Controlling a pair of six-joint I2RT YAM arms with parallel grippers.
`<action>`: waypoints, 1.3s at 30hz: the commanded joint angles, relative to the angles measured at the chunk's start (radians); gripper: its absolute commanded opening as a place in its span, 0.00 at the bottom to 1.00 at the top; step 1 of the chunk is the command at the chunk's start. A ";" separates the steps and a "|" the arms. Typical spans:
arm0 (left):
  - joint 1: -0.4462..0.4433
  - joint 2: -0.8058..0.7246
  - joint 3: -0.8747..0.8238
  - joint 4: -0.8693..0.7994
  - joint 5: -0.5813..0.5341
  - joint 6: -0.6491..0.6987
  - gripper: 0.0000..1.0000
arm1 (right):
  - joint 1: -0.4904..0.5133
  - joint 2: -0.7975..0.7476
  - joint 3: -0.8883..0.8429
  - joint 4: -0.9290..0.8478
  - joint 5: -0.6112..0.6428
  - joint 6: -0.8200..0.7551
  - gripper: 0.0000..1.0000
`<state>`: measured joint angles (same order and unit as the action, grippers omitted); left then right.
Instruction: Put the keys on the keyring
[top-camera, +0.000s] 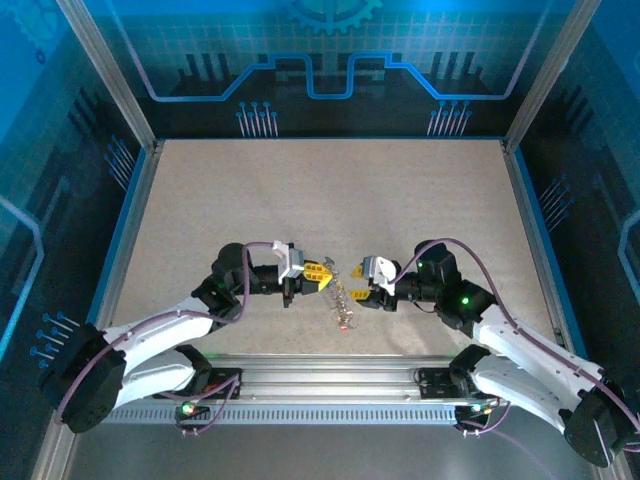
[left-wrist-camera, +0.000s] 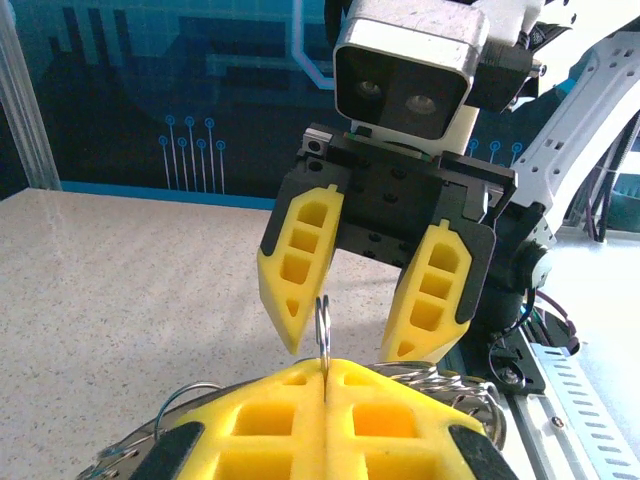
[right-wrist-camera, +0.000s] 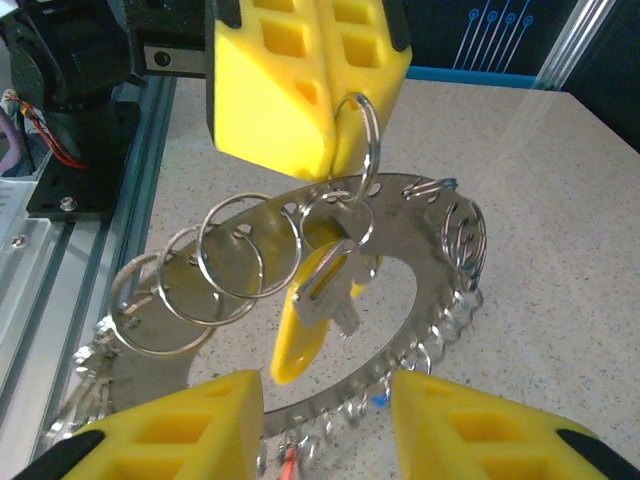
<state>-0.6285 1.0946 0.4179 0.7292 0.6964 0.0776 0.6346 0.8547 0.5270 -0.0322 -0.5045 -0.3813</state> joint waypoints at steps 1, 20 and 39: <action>-0.002 -0.016 -0.003 0.081 0.024 -0.008 0.00 | 0.013 0.000 -0.002 0.026 -0.019 -0.015 0.40; 0.006 0.026 -0.013 0.266 0.059 -0.091 0.00 | 0.220 0.034 -0.080 0.338 0.236 0.108 0.52; 0.007 0.016 -0.018 0.253 0.040 -0.096 0.00 | 0.270 0.030 -0.074 0.285 0.412 0.105 0.35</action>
<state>-0.6273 1.1233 0.4084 0.9230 0.7399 -0.0029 0.8913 0.8833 0.4488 0.2329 -0.1047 -0.2874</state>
